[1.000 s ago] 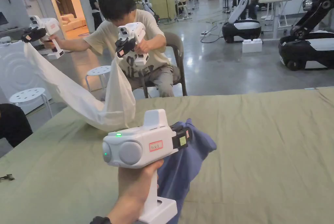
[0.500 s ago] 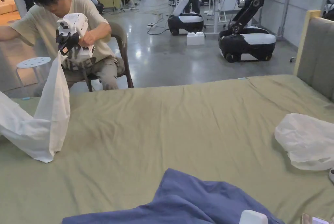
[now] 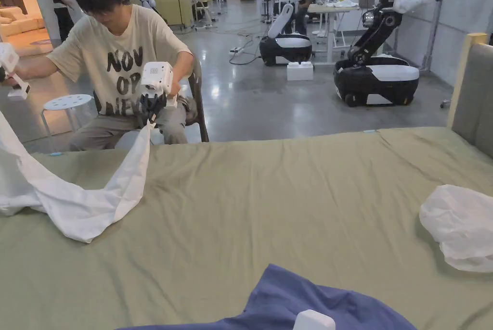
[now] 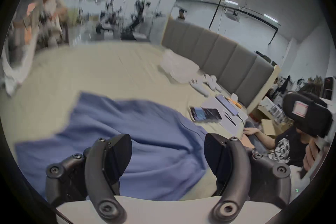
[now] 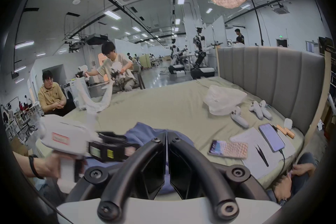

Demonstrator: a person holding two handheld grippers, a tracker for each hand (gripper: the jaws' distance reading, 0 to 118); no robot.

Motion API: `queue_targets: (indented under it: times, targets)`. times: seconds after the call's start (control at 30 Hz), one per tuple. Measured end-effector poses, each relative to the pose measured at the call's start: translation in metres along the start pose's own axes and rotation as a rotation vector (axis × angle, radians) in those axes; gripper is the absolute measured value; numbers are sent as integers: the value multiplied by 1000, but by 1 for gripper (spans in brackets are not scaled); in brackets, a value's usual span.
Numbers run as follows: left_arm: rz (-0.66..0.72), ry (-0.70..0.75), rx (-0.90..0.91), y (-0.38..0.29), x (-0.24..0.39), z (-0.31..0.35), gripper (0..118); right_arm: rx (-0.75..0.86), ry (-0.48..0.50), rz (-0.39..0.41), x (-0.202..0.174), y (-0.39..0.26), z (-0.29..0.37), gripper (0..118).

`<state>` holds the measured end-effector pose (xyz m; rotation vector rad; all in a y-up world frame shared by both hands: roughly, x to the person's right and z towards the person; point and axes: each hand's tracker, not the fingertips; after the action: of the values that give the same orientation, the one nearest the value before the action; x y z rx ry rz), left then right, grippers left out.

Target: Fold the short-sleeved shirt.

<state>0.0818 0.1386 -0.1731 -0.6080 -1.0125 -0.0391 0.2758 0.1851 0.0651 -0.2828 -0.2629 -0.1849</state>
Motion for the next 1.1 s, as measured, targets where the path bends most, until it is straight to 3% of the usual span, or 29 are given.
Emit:
queue_targets:
  times: [0.2, 0.3, 0.47, 0.57, 0.7, 0.77, 0.83, 1.1]
  targets:
    - [-51, 244, 238, 35, -26, 133, 85, 70, 66, 38, -23, 31, -15, 0]
    - [-23, 281, 378, 32, -30, 199, 85, 86, 94, 38, -30, 41, -13, 0]
    - [-95, 503, 446, 19, -14, 258, 84, 117, 108, 92, -38, 46, -4, 0]
    - [-119, 598, 480, 2, -7, 277, 71, 122, 78, 124, -44, 46, 3, 0]
    - [-123, 649, 481, -10, 0, 287, 20, 128, 88, 114, -44, 44, 6, 0]
    - [-122, 651, 487, -13, 0, 288, 5, 128, 85, 105, -44, 43, 6, 0]
    - [-113, 658, 514, -16, 1, 290, 0, 123, 80, 95, -43, 43, 5, 0]
    - [-101, 647, 527, -12, -3, 290, 0, 114, 73, 95, -42, 42, 3, 0]
